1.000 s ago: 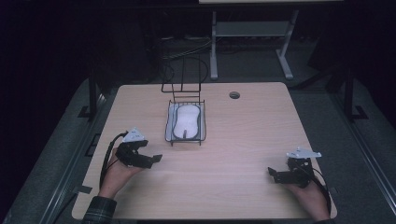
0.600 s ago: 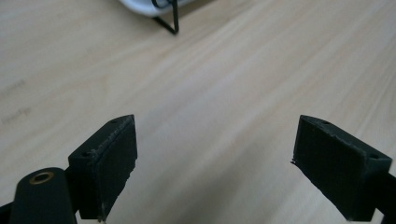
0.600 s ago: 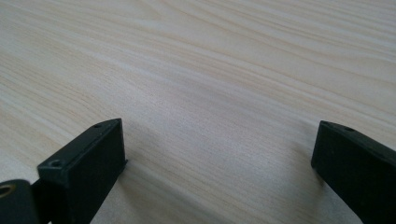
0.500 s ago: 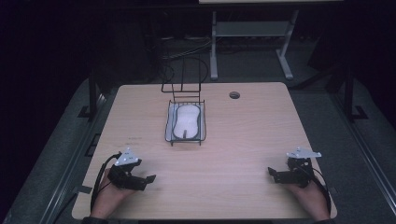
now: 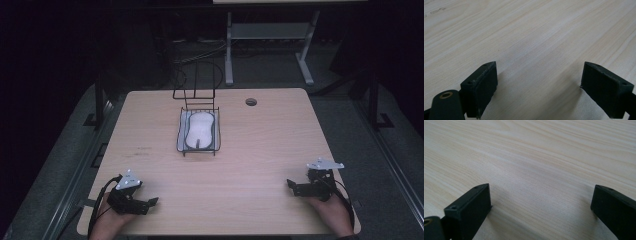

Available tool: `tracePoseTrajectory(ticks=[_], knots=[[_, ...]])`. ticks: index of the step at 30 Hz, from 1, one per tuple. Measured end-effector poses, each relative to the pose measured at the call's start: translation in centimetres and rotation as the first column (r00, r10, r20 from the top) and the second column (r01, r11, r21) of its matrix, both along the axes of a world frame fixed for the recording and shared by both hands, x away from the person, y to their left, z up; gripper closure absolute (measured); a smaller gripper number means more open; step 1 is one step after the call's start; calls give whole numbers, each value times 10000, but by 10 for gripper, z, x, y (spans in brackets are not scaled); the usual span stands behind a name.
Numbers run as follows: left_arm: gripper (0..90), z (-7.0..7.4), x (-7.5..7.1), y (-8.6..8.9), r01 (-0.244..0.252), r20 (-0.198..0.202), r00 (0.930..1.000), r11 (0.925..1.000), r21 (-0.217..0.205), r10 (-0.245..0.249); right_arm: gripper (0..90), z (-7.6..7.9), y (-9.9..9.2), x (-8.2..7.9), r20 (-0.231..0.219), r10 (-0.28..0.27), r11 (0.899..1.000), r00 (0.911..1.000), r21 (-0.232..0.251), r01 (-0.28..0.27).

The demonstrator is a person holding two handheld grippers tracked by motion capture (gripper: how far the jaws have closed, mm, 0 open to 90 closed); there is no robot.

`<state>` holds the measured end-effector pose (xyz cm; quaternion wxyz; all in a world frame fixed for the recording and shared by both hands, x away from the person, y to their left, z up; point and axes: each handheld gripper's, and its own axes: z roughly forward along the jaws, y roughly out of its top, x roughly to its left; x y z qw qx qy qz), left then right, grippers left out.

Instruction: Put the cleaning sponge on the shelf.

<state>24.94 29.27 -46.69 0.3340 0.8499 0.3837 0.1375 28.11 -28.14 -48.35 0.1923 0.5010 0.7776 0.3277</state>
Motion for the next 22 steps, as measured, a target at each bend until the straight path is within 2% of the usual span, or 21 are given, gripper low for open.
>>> tracePoseTrajectory(ticks=[3,10,22], knots=[[129,-3,-2,-1,92,339,9994,9999,131,-97,24,0,0,0,1,0,10000,10000,-1,0],[127,-7,-5,3,178,712,9973,9996,-217,-163,24,0,0,0,-10,6,10000,10000,-15,-6],[128,-7,-5,3,221,683,9975,9995,-223,-206,24,0,0,0,-8,5,10000,10000,-20,-5]])
